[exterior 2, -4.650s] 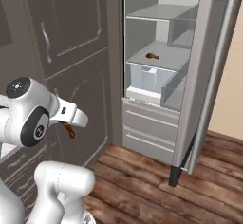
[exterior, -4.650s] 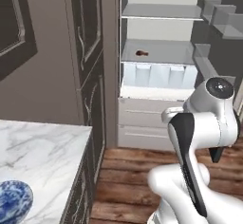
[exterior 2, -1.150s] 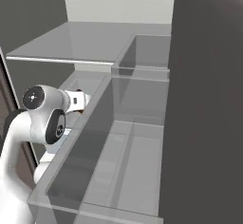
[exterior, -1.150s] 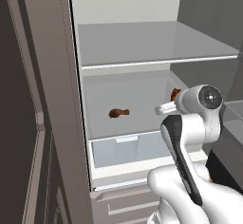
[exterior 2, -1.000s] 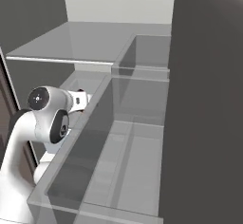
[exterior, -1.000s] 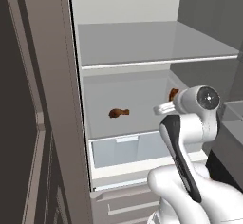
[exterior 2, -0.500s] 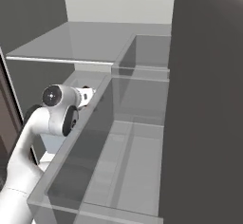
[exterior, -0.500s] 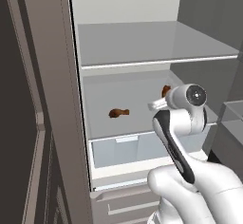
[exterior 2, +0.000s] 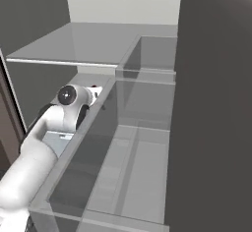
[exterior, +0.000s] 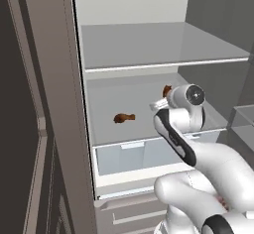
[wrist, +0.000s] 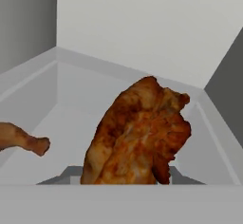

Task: Place the chicken drumstick on the counter behind the older chicken drumstick on the same shelf of the fridge to maintain FIFO order. Close the fridge door when finished.

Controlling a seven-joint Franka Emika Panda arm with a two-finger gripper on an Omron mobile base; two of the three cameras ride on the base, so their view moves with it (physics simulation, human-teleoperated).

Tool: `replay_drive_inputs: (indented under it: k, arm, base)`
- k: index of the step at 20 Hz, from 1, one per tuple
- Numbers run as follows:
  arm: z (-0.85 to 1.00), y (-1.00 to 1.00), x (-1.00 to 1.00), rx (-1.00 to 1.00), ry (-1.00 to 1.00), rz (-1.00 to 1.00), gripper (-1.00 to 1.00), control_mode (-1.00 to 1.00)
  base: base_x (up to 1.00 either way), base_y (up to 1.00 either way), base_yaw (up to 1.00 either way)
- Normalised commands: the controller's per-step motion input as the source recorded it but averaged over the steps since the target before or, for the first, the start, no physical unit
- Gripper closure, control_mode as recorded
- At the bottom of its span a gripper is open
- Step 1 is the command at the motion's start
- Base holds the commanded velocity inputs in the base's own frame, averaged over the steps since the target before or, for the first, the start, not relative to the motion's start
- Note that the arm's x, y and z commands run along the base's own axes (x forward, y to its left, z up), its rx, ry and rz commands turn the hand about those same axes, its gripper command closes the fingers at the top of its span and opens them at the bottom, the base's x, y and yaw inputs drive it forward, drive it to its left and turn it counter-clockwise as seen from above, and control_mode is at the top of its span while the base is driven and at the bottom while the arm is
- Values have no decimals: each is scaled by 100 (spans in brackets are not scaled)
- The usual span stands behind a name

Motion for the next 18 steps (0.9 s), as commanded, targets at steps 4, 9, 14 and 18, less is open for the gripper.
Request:
replay_drive_inputs:
  k: [4, 9, 14, 18]
  arm:
    - [-12, 0, 61, -1, 0, 3, 100, -100]
    - [-15, 0, 61, -1, -1, 5, 100, -100]
    - [-18, 0, 59, 0, -2, 5, 100, -100]
    - [-26, 2, 56, -1, -4, 2, 100, -100]
  base:
    - [0, 0, 0]
    - [0, 0, 0]
    - [0, 0, 0]
    - [0, 0, 0]
